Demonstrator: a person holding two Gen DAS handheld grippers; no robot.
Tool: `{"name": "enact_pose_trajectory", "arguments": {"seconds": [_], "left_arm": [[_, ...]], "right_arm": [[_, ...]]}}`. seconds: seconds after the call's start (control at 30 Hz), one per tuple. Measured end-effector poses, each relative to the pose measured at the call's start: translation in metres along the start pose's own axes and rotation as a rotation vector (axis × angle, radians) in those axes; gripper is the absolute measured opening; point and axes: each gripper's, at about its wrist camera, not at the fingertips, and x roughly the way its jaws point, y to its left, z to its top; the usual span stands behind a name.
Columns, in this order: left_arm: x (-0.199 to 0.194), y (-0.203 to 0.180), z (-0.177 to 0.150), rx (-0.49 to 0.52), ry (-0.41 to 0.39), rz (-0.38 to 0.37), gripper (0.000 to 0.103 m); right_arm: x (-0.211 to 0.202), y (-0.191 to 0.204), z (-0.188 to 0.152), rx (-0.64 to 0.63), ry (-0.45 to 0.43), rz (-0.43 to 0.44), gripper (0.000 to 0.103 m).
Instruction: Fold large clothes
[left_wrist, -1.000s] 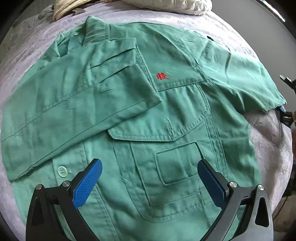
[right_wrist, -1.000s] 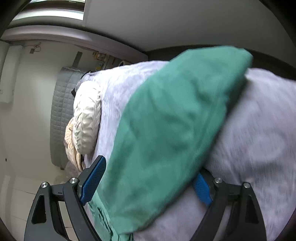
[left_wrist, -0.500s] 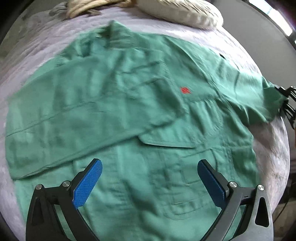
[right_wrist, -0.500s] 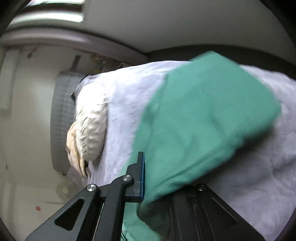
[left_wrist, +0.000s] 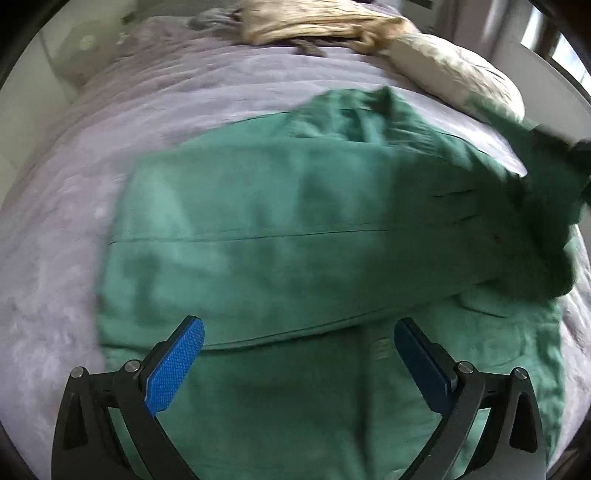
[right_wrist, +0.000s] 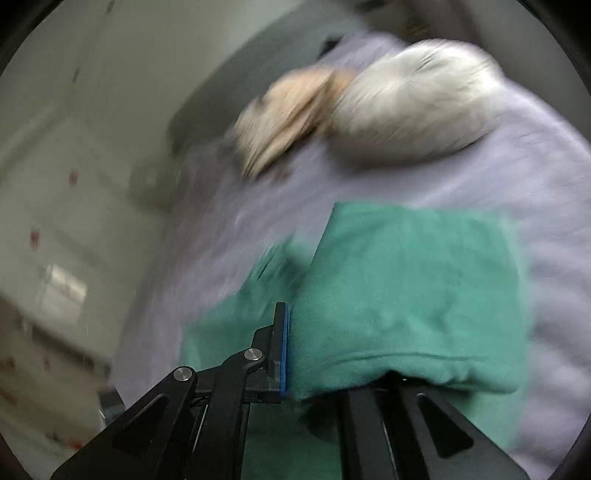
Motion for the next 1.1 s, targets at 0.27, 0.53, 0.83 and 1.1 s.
{"name": "enact_pose_trajectory", "arguments": {"seconds": [0.27,0.53,0.83,1.1], "left_arm": [[-0.005,0.068,-0.036,-0.095,0.028,0.0,0.103],[-0.013,0.098,-0.051,-0.156,0.01,-0.022,0.103],[-0.026,0.143,-0.057,-0.236,-0.045,0.074,0.103],[-0.021,0.173,-0.058,-0.32,-0.024,0.098,0.103]], "right_arm": [[0.115,0.031,-0.08,0.007,0.287,-0.147,0.024],[0.063,0.0,-0.061,0.278,0.092,-0.178,0.064],[0.099,0.114,-0.059,-0.308,0.171,-0.233,0.005],[0.13,0.134,-0.138,-0.538,0.429,-0.23,0.064]]}}
